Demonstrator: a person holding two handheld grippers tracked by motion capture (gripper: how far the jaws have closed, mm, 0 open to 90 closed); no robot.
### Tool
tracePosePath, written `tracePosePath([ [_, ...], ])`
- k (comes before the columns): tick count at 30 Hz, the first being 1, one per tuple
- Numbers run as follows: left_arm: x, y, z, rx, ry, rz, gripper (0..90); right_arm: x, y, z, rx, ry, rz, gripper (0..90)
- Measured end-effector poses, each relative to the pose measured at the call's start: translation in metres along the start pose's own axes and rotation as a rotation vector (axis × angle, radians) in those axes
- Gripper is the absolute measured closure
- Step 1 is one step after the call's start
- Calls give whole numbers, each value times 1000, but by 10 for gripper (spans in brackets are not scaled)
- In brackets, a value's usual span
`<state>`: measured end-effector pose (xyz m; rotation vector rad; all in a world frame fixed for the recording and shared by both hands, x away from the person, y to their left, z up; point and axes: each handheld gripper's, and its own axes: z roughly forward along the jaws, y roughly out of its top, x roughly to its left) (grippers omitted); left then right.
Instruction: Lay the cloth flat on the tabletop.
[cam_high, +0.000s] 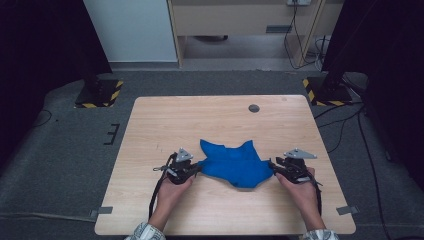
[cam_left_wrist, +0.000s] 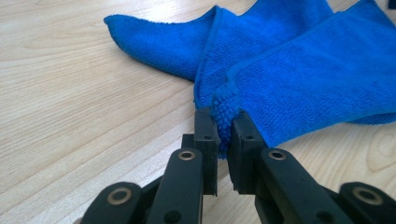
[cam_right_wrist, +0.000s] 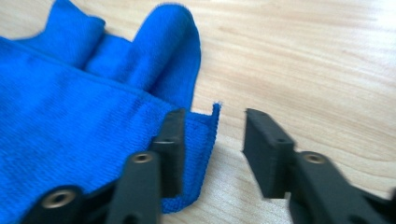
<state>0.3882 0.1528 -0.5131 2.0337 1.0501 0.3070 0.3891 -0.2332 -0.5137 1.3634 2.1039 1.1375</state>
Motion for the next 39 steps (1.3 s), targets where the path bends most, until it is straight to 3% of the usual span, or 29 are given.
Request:
tracePosePath([
  [5,1,-1,5,14,11,8,821,9,-1,9,31,41,-18,474],
  [7,2,-2,8,24,18,12,818,15,-4,20,98,44,-28,436],
  [9,2,-3,11,29,18,12,817,16,-6,24,114,48,-29,441],
  [10,2,-3,13,36,20,19,814,17,-5,24,118,50,-30,507],
  [11,2,-3,13,36,20,19,814,17,-5,24,118,50,-30,507],
  [12,3,-3,15,38,20,22,814,19,-7,23,113,62,-43,592],
  [13,3,-3,15,39,21,22,814,19,-7,23,113,62,-43,592],
  [18,2,-4,18,63,14,20,825,24,-8,21,121,97,-50,759],
  [22,-1,-6,15,70,7,26,832,24,-8,20,134,117,-44,791],
  [27,-10,-11,9,94,-16,42,836,26,-9,14,151,143,-69,830],
  [31,-19,-17,0,118,-40,47,839,27,-10,7,152,155,-83,838],
  [34,-31,-22,-9,139,-48,79,839,28,-8,-5,111,160,-85,839],
  [39,-34,-15,-16,61,-30,86,833,31,-2,-13,51,150,-108,832],
])
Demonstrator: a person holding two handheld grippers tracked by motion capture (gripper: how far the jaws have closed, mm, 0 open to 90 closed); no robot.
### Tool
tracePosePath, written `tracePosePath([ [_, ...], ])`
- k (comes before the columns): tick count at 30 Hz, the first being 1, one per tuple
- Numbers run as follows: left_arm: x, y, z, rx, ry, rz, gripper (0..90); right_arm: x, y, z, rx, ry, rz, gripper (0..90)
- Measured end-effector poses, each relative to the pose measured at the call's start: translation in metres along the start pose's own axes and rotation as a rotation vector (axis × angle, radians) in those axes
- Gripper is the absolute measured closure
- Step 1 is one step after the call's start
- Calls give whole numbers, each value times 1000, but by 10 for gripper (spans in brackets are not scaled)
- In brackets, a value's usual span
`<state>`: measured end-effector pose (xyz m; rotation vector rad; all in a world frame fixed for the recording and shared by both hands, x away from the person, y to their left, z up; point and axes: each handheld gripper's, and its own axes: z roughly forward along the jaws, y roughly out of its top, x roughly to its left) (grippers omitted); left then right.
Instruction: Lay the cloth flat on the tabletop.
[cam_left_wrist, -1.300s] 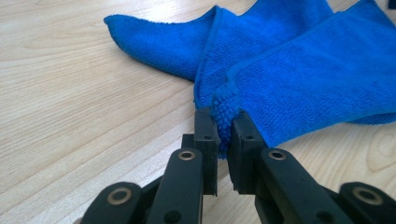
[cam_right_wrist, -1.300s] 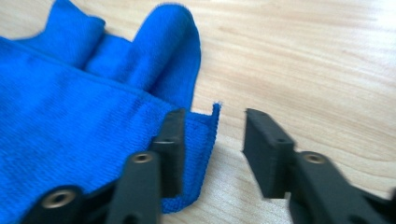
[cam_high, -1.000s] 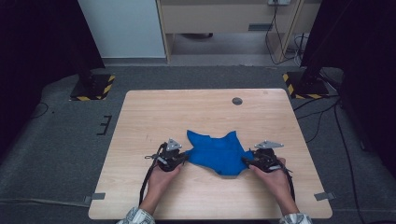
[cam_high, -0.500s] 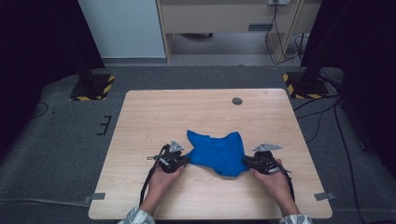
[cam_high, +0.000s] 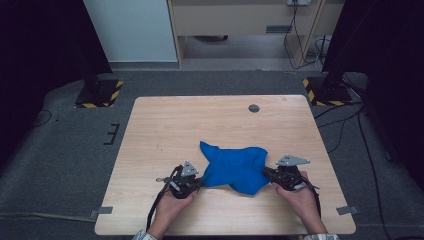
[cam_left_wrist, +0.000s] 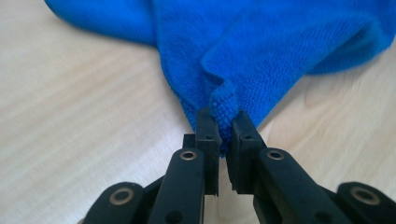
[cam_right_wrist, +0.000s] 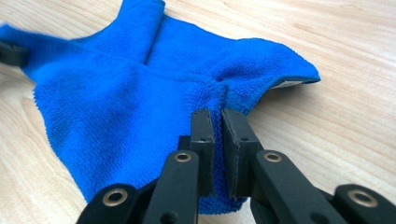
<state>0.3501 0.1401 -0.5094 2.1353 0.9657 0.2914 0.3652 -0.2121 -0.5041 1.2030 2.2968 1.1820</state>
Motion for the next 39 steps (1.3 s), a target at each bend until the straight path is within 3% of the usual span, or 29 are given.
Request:
tracePosePath([
  [1,4,3,0,-38,8,-9,833,-2,0,2,-1,-11,0,825],
  [3,8,6,-1,-59,24,-13,834,-2,-1,2,4,-16,4,823],
  [7,21,7,-3,-89,45,-55,837,-9,-5,3,32,-25,20,807],
  [10,24,6,-4,-96,40,-68,838,-12,-6,-1,17,-11,45,804],
  [13,23,6,-3,-85,51,-59,839,-12,-5,-4,4,3,62,766],
  [15,22,6,0,-76,52,-58,839,-13,-7,-3,30,-5,59,754],
  [19,23,6,3,-64,56,-55,839,-12,-7,-4,34,22,60,814],
  [21,24,6,5,-58,57,-58,838,-14,-7,-4,35,25,67,782],
  [23,24,6,5,-56,59,-55,839,-15,-8,-4,39,20,71,734],
  [25,24,6,6,-53,61,-56,839,-19,-8,-3,36,-12,100,610],
  [30,23,6,6,-45,74,-47,839,-23,-5,-10,-30,-47,123,596],
  [31,24,6,6,-45,74,-50,839,-26,-4,-13,-54,-52,150,576],
  [33,25,6,6,-47,74,-53,839,-28,-4,-14,-60,-60,156,582],
  [36,25,6,6,-48,73,-51,839,-31,-6,-10,-34,-70,151,579],
  [39,24,7,7,-44,73,-45,839,-31,-3,6,-4,-62,158,570],
])
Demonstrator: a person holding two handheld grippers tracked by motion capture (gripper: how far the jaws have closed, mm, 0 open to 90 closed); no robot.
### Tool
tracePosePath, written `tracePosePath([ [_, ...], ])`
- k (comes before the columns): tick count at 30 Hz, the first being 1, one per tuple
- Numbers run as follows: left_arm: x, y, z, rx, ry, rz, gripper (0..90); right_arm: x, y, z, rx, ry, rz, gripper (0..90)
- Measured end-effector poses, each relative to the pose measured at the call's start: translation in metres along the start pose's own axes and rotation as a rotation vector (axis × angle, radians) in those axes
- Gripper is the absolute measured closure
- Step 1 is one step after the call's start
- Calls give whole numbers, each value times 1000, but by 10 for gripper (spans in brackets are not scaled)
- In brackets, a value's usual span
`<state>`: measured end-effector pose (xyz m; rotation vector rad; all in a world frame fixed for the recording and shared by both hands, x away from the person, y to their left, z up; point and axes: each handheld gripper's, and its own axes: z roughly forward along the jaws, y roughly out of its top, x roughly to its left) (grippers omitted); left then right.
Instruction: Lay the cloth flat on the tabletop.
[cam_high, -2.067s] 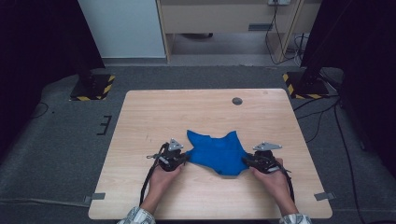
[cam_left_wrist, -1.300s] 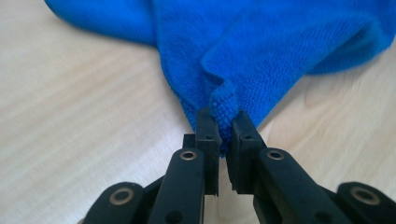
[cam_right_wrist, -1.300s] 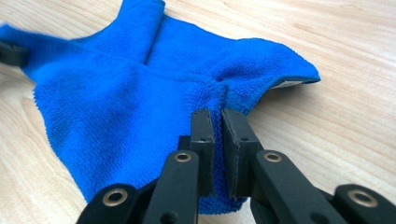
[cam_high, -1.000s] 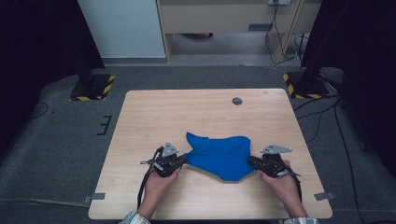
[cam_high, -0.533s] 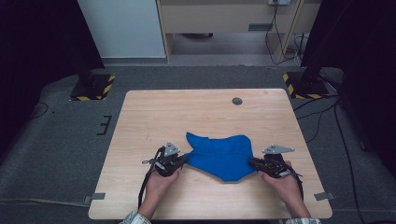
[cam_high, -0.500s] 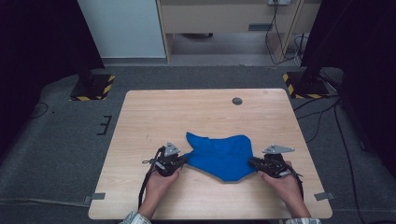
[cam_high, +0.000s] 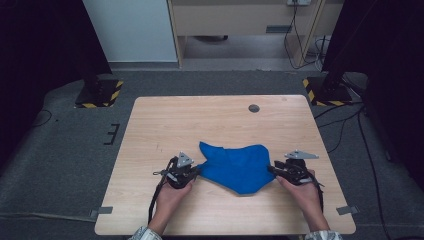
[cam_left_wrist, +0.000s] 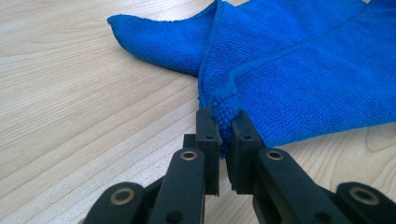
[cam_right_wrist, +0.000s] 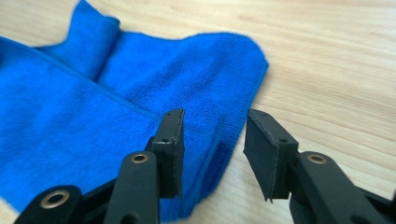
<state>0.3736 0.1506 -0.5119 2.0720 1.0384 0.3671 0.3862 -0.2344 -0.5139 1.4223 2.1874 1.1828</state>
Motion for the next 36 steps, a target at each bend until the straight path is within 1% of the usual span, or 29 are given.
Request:
tracePosePath([
  [1,0,0,0,-1,0,-1,839,0,0,4,19,0,1,570],
  [2,0,0,0,-1,0,-1,839,0,0,4,19,0,1,570],
  [3,1,0,0,-2,0,-2,839,0,0,8,37,2,13,571],
  [4,2,0,0,-3,-1,-5,839,2,-2,13,76,31,7,632],
  [5,2,0,0,-2,-1,-5,839,3,-2,13,90,43,3,678],
  [6,2,0,0,-2,-1,-5,838,3,-2,13,90,43,3,678],
  [7,2,0,0,-3,-2,-7,839,7,-2,11,86,64,-21,830],
  [8,1,0,0,-9,-4,-7,839,8,-1,9,81,65,-23,867],
  [9,1,1,-1,-13,-6,-4,839,9,1,7,74,59,-31,884],
  [10,1,1,-2,-20,-7,-2,838,11,3,4,61,53,-36,886],
  [11,1,1,-2,-20,-7,-2,838,11,3,4,61,53,-36,886],
  [12,1,2,-3,-27,-10,-3,837,14,7,-2,29,50,-52,888],
  [13,1,3,-4,-36,-13,-3,837,14,7,-2,29,50,-52,888],
  [14,2,4,-6,-44,-13,-3,835,16,12,-8,-5,48,-61,888],
  [15,2,6,-7,-58,-16,-6,835,16,12,-8,-5,48,-61,888],
  [16,3,8,-10,-76,-21,-15,835,18,19,-15,-55,43,-79,888],
  [17,5,11,-13,-90,-23,-14,835,18,22,-18,-75,45,-80,888],
  [18,5,11,-13,-90,-23,-14,836,18,25,-21,-99,46,-83,888],
  [19,6,13,-15,-103,-24,-19,836,18,25,-21,-99,46,-83,888],
  [21,8,18,-18,-120,-34,-36,836,18,30,-27,-146,50,-94,890],
  [22,9,20,-19,-131,-35,-44,836,18,31,-29,-159,49,-92,890],
  [23,9,22,-20,-132,-34,-41,836,17,33,-31,-178,47,-92,890],
  [24,9,25,-20,-137,-30,-40,836,17,34,-32,-189,43,-86,890],
  [26,11,31,-20,-140,-31,-39,836,14,38,-33,-200,29,-94,891],
  [27,11,31,-20,-140,-31,-39,836,14,38,-33,-200,29,-94,891],
  [30,12,38,-20,-146,-33,-37,837,12,42,-34,-214,26,-91,891],
  [33,12,44,-22,-148,-29,-25,837,11,48,-36,-227,24,-93,890],
  [34,12,46,-23,-154,-27,-29,837,12,50,-36,-230,22,-88,891],
  [36,14,48,-23,-154,-21,-29,836,12,53,-36,-230,16,-97,891],
])
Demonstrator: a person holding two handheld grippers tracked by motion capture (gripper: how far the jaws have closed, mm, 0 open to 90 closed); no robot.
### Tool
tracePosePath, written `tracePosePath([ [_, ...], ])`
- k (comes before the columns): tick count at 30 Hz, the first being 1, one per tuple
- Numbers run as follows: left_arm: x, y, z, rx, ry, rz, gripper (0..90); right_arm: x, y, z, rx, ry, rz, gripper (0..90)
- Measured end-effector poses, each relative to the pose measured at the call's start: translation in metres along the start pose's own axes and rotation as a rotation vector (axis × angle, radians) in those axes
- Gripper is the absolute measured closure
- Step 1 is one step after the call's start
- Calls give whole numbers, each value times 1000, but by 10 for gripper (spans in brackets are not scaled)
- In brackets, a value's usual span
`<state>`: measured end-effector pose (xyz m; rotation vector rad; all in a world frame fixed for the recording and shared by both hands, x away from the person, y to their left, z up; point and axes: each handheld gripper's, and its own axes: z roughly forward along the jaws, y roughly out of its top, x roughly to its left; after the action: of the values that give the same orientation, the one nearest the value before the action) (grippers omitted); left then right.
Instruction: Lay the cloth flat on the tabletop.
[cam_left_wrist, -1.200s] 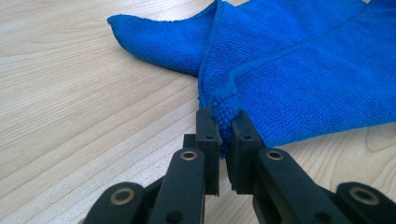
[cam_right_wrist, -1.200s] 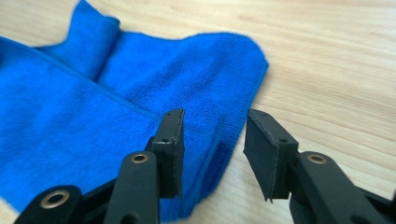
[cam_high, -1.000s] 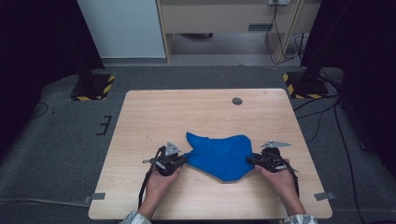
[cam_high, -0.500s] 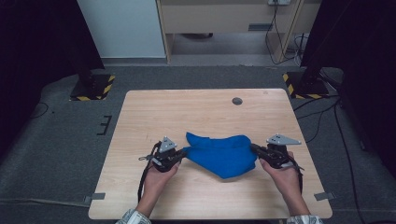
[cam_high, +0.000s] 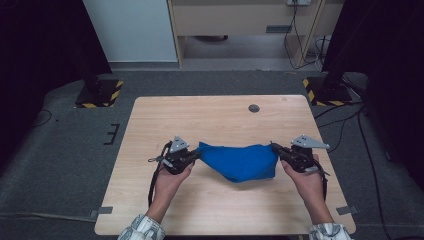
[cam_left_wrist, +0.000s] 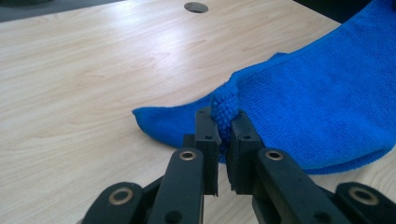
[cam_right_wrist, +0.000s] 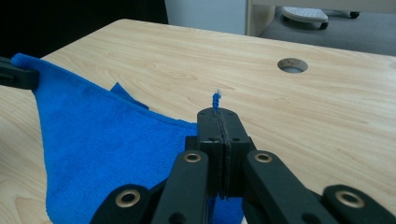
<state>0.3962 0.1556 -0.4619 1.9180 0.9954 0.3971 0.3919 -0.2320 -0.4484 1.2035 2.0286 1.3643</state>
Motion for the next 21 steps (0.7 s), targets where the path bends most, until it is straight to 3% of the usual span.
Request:
tracePosePath([
  [7,6,11,-3,-12,1,-5,837,-1,7,2,-6,-11,-8,891],
  [21,4,28,-22,-58,9,16,837,10,28,-17,-49,-16,-51,890],
])
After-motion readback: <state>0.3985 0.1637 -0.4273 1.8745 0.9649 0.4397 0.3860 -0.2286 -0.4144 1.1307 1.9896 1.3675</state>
